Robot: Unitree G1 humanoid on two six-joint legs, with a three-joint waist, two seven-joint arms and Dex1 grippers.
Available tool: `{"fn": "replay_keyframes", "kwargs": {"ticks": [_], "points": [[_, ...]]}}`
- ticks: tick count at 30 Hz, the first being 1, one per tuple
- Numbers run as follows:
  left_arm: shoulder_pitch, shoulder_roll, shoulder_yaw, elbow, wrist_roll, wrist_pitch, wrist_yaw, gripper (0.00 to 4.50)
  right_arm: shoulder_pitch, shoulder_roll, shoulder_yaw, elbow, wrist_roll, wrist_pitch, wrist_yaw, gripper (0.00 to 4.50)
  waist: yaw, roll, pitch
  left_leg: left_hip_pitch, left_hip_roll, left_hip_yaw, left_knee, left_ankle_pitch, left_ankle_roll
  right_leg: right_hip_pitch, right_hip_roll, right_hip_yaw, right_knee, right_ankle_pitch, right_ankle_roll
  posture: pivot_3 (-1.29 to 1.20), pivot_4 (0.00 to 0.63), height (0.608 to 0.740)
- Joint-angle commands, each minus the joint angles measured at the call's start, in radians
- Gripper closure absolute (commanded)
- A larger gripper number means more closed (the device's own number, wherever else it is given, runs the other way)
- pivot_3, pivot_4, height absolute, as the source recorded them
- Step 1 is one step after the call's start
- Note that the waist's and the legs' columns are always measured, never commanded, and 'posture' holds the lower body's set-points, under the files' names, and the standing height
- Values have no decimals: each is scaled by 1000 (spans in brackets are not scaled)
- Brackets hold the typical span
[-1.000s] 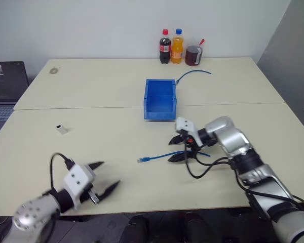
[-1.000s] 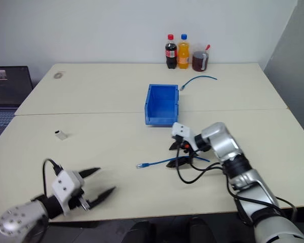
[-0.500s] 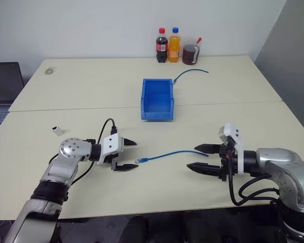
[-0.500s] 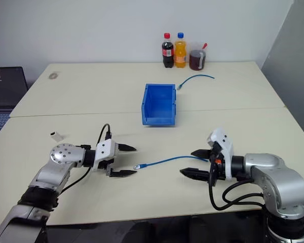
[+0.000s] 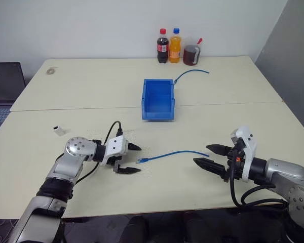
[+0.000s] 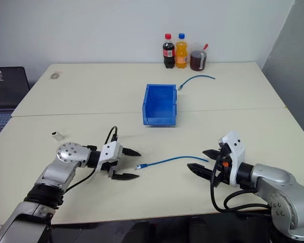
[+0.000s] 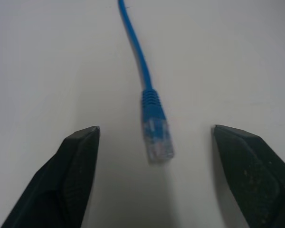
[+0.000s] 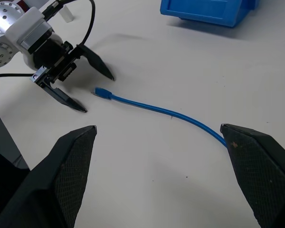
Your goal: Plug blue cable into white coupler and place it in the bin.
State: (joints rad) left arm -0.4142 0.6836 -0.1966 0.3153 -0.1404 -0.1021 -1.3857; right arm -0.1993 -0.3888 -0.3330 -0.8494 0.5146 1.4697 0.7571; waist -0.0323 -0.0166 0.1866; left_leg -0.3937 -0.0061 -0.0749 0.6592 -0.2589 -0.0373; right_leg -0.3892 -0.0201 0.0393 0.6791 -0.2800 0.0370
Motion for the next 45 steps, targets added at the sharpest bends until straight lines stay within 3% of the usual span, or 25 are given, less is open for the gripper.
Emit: {"fn": "replay_keyframes", "kwargs": {"ticks": [1, 5, 13, 18, 21, 27, 30, 36, 42, 45], "points": [[22, 14, -16, -23, 19, 17, 4, 1664, 5, -8, -19, -26, 50, -14, -27, 58, 0, 0, 0, 0, 0, 0, 0, 0, 0, 0, 0, 0, 0, 0, 1, 0, 150, 740], [24, 28, -9, -16, 29, 28, 12, 2370, 3, -25, -27, -11, 83, -20, -43, 58, 0, 0, 0, 0, 0, 1, 1, 0, 0, 0, 0, 1, 0, -1, 2, 0, 150, 740], [13, 33, -10, 7, 21, 92, 17, 4239, 7, -37, -3, 12, 148, -44, -86, 58, 0, 0, 0, 1, 1, 0, 1, 1, 2, 0, 1, 1, 0, -2, 3, 0, 150, 740], [48, 47, -5, -54, -11, 164, 4, 4385, 11, -55, 2, 28, 178, -65, -107, 58, -2, 0, 0, 1, 0, 1, 1, 1, 2, 0, 1, 1, 0, -2, 3, 0, 150, 740], [42, 38, 13, -120, -67, 391, 38, 4386, 14, -62, 4, 35, 199, -75, -121, 58, -2, 0, 0, 1, 1, 1, 0, 1, 2, 0, 1, 1, 0, -2, 3, 0, 150, 740], [-125, 0, 168, -218, -472, 1374, 114, 4386, 4, 30, -119, 49, 408, 34, -123, 58, -2, -2, 1, -2, 0, -2, 2, 1, 2, 0, 2, -2, 1, -2, 4, 0, 150, 740], [-175, -22, 268, -211, -645, 1657, 136, 4386, 3, 94, -195, 91, 562, 111, -145, 58, -4, -2, 1, -3, 1, -3, 2, 1, 2, 0, 2, -3, 0, -2, 4, 0, 150, 740], [-215, -32, 336, -98, -1085, 1716, 381, 4386, 69, 136, -215, 238, 869, 89, -295, 58, -8, -2, 1, -2, 1, -3, 0, 1, 2, -1, -3, -1, 0, 0, 0, 0, 150, 740], [-266, -109, 330, -57, -1543, 1698, 714, 4386, -5, 60, 19, 415, 1362, -243, -649, 58, -3, -2, 2, -2, 1, -3, 2, 1, 2, -1, -5, 2, 0, -1, 2, 0, 150, 740], [-235, -101, 247, -95, -1798, 1591, 870, 4386, -59, 31, 109, 429, 1454, -361, -717, 58, -6, -2, 1, -3, 1, -3, 2, 1, 2, -1, -5, 3, 0, -2, 3, 0, 150, 740]]}}
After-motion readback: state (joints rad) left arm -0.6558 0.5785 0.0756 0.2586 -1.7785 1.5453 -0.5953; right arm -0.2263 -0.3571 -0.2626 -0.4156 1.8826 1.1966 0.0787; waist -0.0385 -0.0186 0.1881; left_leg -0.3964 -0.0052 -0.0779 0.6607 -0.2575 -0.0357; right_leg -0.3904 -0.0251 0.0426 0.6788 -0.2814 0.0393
